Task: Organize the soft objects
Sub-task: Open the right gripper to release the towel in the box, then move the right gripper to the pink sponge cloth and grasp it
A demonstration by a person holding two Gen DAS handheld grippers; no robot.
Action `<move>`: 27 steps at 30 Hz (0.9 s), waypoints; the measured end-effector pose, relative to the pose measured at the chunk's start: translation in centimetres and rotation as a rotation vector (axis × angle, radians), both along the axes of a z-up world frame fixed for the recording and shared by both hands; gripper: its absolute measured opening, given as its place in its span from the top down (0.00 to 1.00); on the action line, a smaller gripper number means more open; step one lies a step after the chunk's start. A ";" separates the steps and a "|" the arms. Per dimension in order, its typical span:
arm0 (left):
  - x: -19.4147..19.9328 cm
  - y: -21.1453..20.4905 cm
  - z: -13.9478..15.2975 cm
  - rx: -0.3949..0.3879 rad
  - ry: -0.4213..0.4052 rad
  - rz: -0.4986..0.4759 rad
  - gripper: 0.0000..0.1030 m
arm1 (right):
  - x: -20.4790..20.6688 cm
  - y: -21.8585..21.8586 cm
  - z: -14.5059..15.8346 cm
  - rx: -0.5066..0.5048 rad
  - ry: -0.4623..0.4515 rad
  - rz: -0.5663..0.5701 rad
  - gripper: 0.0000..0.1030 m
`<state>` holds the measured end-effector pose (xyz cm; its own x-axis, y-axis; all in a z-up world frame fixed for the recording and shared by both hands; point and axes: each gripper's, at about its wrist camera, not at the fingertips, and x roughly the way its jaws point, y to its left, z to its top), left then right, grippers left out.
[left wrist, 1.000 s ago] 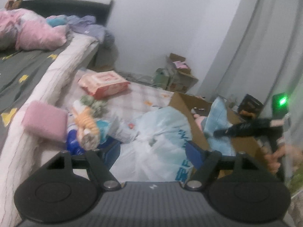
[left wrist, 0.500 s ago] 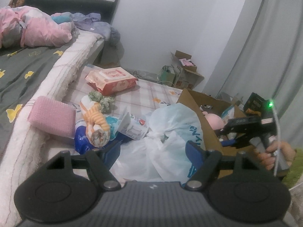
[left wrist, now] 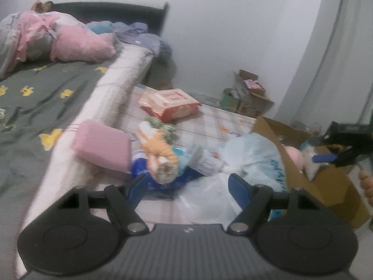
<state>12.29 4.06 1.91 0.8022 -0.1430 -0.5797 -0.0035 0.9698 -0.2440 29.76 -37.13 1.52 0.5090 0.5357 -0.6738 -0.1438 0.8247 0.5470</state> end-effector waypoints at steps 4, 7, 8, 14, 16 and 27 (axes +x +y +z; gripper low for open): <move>0.0 1.3 -0.1 0.046 -0.010 0.072 0.26 | -0.5 4.5 2.4 0.015 -0.060 0.092 0.29; 0.1 2.4 -0.3 0.076 -0.021 0.137 0.26 | -0.4 8.9 3.5 0.029 -0.083 0.190 0.29; 0.3 2.7 -0.4 0.081 -0.020 0.152 0.26 | -0.3 10.4 3.7 0.034 -0.086 0.223 0.29; 2.2 4.6 -1.7 0.019 0.006 0.210 0.29 | 2.0 21.6 4.4 0.044 -0.080 0.459 0.28; 3.0 4.9 -2.1 0.009 0.013 0.215 0.31 | 3.4 26.0 4.0 0.028 -0.061 0.539 0.27; 7.2 6.6 -4.1 -0.049 0.095 0.242 0.52 | 11.1 41.2 -1.8 -0.037 -0.039 0.777 0.27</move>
<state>19.46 10.68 -2.23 0.7589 0.0163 -0.6510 -0.2588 0.9249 -0.2784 40.85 4.02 -0.25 0.0207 0.7257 -0.6877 -0.7067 0.4972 0.5033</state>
